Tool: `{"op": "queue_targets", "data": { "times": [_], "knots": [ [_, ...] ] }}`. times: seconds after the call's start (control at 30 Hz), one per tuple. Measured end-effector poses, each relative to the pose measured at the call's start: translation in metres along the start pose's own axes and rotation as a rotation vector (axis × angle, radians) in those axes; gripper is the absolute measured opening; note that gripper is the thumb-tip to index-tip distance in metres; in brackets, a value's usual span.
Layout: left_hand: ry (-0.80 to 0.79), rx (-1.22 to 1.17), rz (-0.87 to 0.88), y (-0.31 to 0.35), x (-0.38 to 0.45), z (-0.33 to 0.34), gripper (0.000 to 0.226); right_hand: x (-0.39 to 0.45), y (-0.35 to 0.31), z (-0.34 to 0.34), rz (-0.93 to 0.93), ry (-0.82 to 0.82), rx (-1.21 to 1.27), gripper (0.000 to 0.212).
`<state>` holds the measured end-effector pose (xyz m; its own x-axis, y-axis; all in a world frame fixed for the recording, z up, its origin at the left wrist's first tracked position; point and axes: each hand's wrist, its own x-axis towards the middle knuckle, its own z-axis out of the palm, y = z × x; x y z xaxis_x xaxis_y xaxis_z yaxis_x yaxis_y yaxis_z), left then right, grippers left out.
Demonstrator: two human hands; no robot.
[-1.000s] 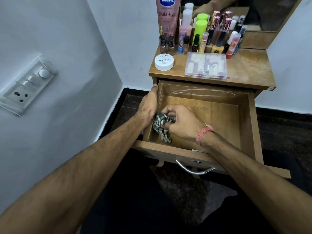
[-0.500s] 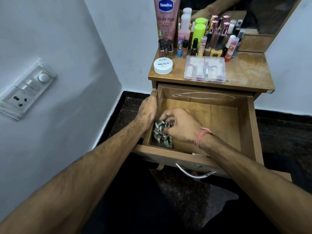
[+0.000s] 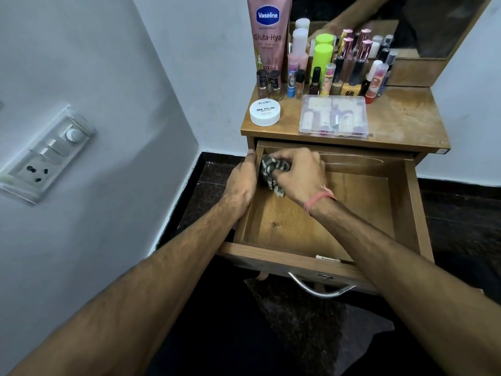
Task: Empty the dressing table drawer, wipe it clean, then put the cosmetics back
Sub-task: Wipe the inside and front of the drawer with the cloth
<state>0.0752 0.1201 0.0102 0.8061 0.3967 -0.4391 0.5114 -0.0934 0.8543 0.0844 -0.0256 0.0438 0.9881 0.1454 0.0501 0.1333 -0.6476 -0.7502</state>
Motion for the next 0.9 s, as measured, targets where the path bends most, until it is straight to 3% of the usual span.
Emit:
{"op": "queue_targets", "data": {
  "times": [0.1,0.23,0.33,0.53,0.7,0.9],
  "knots": [
    [-0.001,0.030,0.015,0.001,-0.001,0.000,0.098,0.006,0.001,0.007,0.007,0.056,-0.091,0.042],
    [-0.011,0.031,0.007,-0.001,0.000,0.001,0.083,-0.001,0.002,0.011,-0.050,-0.063,-0.290,0.052],
    [-0.024,0.041,0.009,-0.001,-0.001,0.000,0.088,-0.002,-0.001,0.005,-0.067,-0.159,-0.331,0.052],
    [-0.026,0.026,0.001,0.001,0.000,-0.002,0.100,-0.030,-0.002,-0.004,-0.057,-0.445,-0.238,0.025],
    [-0.028,0.025,-0.011,0.002,-0.001,-0.003,0.103,-0.049,-0.009,-0.013,-0.056,-0.838,-0.273,0.039],
    [-0.007,0.044,-0.004,0.002,0.001,-0.003,0.104,-0.050,-0.013,-0.019,-0.153,-0.900,-0.324,0.043]
  ]
}}
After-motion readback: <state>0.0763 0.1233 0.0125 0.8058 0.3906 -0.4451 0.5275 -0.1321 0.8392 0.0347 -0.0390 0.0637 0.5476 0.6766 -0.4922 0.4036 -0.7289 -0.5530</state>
